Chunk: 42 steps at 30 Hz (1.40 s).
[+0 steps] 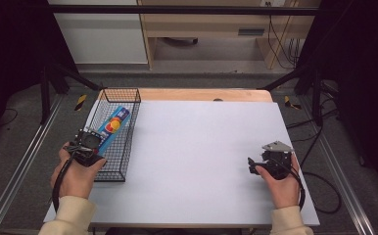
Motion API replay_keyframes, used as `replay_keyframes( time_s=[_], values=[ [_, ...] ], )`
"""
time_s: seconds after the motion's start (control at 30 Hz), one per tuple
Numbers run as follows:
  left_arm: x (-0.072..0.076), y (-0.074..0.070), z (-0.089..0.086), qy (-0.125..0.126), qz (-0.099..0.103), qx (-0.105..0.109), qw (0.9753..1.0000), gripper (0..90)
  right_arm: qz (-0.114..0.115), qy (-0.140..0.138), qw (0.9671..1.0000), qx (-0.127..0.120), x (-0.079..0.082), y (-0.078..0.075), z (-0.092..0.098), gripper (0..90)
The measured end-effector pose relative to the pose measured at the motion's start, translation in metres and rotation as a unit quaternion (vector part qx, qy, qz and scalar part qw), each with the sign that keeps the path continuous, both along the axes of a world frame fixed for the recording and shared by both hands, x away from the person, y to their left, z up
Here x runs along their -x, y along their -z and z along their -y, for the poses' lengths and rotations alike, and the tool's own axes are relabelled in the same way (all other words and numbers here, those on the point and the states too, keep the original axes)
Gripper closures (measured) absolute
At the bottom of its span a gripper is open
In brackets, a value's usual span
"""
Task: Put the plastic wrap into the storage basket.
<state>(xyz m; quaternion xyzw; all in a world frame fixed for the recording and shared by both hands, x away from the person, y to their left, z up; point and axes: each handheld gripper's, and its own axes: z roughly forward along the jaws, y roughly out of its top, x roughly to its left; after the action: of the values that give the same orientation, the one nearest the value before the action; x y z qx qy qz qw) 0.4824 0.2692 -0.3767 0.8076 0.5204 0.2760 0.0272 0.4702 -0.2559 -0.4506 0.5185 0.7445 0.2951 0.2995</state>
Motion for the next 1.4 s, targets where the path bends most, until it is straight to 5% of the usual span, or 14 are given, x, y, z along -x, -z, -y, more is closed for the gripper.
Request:
replay_keyframes(
  time_s=[1.4],
  values=[
    [-0.020,0.003,0.012,0.012,-0.074,-0.050,0.9959,31.2,-0.006,-0.009,0.9999,0.004,-0.001,0.001,-0.002,8.3]
  ],
)
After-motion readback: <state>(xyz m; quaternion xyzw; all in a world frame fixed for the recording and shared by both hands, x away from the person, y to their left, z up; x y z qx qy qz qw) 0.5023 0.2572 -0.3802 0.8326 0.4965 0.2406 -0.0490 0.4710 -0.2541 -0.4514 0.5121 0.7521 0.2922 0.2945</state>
